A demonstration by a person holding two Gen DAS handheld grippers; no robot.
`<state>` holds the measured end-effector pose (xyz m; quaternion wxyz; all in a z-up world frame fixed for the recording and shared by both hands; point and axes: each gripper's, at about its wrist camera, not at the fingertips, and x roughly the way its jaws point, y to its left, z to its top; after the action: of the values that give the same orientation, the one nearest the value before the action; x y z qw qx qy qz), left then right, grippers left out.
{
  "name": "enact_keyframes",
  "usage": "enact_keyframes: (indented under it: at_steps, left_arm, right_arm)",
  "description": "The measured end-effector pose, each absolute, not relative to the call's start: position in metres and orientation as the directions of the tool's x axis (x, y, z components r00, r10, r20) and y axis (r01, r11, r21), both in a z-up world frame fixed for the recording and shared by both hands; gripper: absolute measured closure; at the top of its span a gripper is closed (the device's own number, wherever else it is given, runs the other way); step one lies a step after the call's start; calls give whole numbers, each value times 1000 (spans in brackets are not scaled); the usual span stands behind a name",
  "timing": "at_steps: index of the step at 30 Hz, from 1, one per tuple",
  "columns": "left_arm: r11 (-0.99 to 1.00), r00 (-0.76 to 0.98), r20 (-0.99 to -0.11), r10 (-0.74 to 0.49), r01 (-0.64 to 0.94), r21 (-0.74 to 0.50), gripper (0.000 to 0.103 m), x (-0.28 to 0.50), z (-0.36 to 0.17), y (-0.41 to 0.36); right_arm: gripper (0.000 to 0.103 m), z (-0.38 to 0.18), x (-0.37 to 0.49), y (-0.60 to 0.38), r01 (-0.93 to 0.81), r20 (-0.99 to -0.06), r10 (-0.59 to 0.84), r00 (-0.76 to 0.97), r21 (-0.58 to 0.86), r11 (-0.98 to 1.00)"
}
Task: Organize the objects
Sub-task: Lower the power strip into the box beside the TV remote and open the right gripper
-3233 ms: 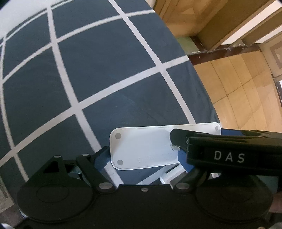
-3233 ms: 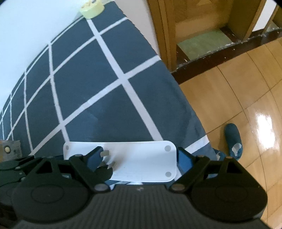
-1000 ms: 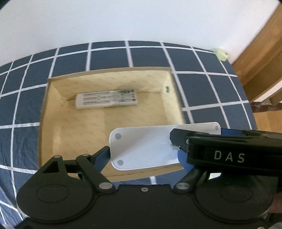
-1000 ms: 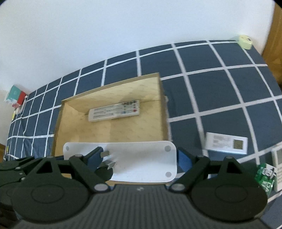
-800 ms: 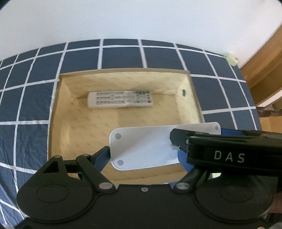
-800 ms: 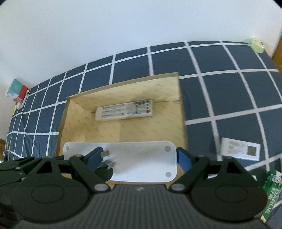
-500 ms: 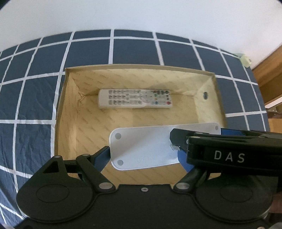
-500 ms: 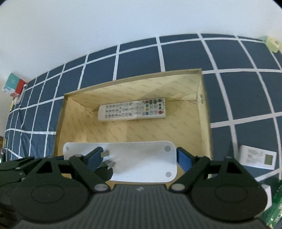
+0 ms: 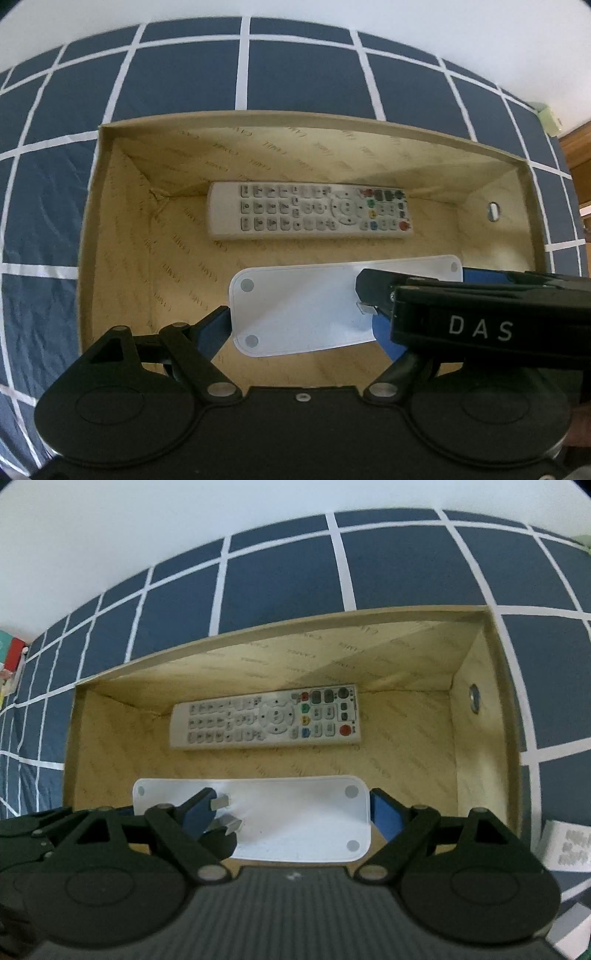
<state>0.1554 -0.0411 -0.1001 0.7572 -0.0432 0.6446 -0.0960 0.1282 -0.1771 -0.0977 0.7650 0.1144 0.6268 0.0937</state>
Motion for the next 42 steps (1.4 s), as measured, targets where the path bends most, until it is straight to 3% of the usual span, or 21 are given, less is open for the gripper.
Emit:
enact_keyframes:
  at_steps: [29,42]
  left_arm:
    - [972,72,-972,-224,91,-217,22,193,-136,-24]
    - [977,102,-975,-199,94,-189,13,187,-116,-27]
  right_arm:
    - [13,-134,163,-163,38,-959,253,130,260,965]
    - [13,-116,157,-168,18,-950,252,184,260,966]
